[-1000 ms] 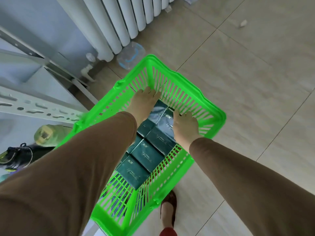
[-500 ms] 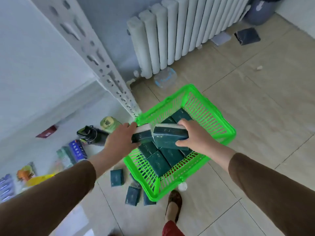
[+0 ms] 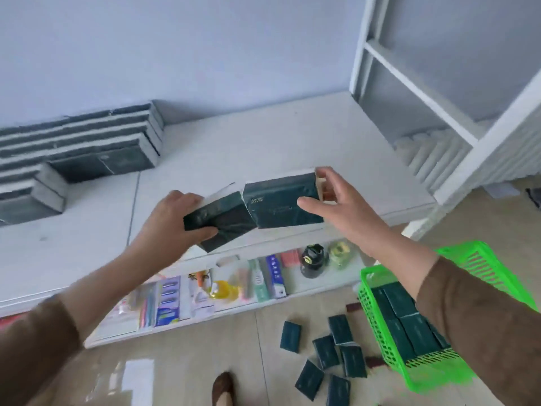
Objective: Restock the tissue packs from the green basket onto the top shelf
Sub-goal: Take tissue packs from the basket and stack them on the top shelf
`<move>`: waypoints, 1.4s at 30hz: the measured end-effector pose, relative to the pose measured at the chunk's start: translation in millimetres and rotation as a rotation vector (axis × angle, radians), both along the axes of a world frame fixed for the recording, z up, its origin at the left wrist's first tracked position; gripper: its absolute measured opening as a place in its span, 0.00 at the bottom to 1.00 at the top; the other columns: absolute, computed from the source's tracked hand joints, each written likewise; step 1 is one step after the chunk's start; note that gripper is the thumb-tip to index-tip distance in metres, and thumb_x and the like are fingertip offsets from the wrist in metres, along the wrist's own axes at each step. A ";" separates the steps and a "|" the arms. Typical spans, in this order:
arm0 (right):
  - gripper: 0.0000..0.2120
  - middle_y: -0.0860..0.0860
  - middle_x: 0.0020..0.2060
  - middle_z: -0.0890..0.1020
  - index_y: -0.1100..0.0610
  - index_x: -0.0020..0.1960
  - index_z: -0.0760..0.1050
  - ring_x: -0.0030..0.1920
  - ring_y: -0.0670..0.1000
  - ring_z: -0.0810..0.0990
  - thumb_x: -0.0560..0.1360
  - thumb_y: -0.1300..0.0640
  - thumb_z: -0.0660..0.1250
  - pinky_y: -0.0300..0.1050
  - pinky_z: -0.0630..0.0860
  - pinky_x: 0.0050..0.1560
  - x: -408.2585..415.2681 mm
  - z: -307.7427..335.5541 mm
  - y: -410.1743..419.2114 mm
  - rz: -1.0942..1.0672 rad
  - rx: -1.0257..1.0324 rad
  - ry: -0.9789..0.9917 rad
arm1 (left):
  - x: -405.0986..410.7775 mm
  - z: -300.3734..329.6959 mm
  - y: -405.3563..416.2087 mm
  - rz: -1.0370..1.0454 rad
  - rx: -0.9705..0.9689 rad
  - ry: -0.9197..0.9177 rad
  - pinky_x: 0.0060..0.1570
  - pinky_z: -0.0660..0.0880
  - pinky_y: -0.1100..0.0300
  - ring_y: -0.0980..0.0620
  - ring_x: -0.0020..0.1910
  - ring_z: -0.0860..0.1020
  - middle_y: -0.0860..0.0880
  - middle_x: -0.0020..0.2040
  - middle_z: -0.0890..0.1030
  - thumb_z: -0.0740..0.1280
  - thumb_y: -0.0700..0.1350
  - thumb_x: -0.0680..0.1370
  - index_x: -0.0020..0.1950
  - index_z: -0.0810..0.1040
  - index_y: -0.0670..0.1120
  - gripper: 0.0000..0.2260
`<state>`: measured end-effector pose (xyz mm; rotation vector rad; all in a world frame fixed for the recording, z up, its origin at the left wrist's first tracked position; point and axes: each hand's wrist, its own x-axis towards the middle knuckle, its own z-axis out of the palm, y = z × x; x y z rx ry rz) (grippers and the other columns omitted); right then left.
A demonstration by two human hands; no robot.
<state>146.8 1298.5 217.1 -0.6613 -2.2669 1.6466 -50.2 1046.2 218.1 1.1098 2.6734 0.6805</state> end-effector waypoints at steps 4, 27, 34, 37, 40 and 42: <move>0.20 0.46 0.54 0.83 0.47 0.61 0.73 0.56 0.48 0.80 0.72 0.53 0.75 0.47 0.75 0.60 -116.4 3.5 -73.5 -0.006 -0.039 0.038 | -111.7 14.3 -74.1 0.008 0.000 0.086 0.50 0.71 0.52 0.49 0.51 0.72 0.54 0.49 0.75 0.77 0.53 0.69 0.60 0.77 0.52 0.22; 0.23 0.50 0.54 0.71 0.52 0.63 0.70 0.51 0.48 0.73 0.72 0.55 0.75 0.40 0.70 0.52 -402.0 -95.2 -207.0 -0.295 0.102 -0.008 | -346.6 -36.5 -155.3 0.083 -0.299 0.575 0.50 0.72 0.46 0.42 0.48 0.73 0.46 0.47 0.75 0.80 0.48 0.67 0.52 0.71 0.46 0.23; 0.28 0.50 0.55 0.74 0.56 0.68 0.65 0.47 0.50 0.78 0.73 0.58 0.74 0.38 0.69 0.43 -379.3 -90.2 -197.9 -0.258 -0.036 -0.061 | -321.5 -29.7 -150.9 0.105 -0.295 0.552 0.56 0.69 0.44 0.42 0.54 0.72 0.46 0.55 0.74 0.78 0.52 0.68 0.59 0.72 0.46 0.25; 0.23 0.49 0.59 0.74 0.55 0.67 0.68 0.50 0.47 0.77 0.74 0.56 0.72 0.36 0.69 0.45 -326.4 -78.7 -180.8 -0.220 0.098 -0.076 | -273.4 -28.6 -124.5 0.019 -0.137 0.489 0.59 0.70 0.45 0.42 0.59 0.70 0.45 0.61 0.73 0.76 0.50 0.71 0.64 0.71 0.46 0.25; 0.19 0.46 0.60 0.74 0.51 0.64 0.71 0.53 0.45 0.77 0.75 0.55 0.70 0.39 0.74 0.50 -252.3 -67.7 -163.1 -0.246 0.248 -0.054 | -208.8 -34.8 -81.3 -0.124 -0.022 0.389 0.57 0.71 0.48 0.43 0.59 0.71 0.47 0.61 0.73 0.73 0.51 0.73 0.65 0.72 0.46 0.23; 0.17 0.43 0.59 0.74 0.49 0.64 0.71 0.54 0.45 0.76 0.76 0.54 0.68 0.43 0.76 0.54 -195.6 -63.9 -151.7 -0.270 0.356 -0.059 | -164.0 -43.8 -51.1 -0.234 0.023 0.333 0.57 0.71 0.49 0.44 0.59 0.71 0.48 0.60 0.75 0.72 0.51 0.74 0.64 0.73 0.47 0.21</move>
